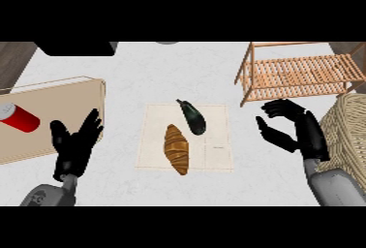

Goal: Pick the croissant from the placemat and place it in the tiered shelf

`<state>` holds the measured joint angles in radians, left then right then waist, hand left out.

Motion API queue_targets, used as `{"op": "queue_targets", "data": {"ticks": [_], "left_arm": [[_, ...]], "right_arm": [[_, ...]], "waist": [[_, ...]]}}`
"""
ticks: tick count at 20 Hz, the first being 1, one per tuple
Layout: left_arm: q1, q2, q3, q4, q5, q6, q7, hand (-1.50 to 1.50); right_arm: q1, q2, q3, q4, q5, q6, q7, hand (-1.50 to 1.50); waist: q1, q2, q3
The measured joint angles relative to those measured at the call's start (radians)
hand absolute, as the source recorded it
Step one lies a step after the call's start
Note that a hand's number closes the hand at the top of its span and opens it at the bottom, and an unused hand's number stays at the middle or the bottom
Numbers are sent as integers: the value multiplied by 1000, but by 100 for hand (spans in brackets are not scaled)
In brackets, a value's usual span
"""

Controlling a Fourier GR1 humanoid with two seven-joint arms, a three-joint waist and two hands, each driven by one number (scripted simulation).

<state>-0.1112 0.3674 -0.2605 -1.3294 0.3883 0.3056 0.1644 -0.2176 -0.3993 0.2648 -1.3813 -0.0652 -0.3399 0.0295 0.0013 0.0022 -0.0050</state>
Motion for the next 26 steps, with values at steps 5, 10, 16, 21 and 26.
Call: {"op": "queue_targets", "data": {"ticks": [5, 10, 16, 21, 26], "left_arm": [[23, 15, 34, -9, 15, -55, 37, 0], [40, 21, 62, 11, 20, -99, 16, 0], [29, 14, 69, 12, 10, -109, 40, 0], [29, 16, 81, 9, 4, -120, 59, 0], [30, -3, 89, 25, -14, -132, 29, 0]], "right_arm": [[64, 12, 37, -41, 54, 38, -51, -150], [84, -50, 88, -191, 56, 159, 47, -150], [3, -55, 185, -367, 115, 229, 347, -150], [-123, 18, 263, -418, 226, 230, 648, -150], [-252, 145, 317, -342, 364, 212, 862, -150]], "waist": [[-2, -4, 5], [-6, -7, 7], [-2, -7, 6], [3, -6, 5], [6, -6, 8]]}}
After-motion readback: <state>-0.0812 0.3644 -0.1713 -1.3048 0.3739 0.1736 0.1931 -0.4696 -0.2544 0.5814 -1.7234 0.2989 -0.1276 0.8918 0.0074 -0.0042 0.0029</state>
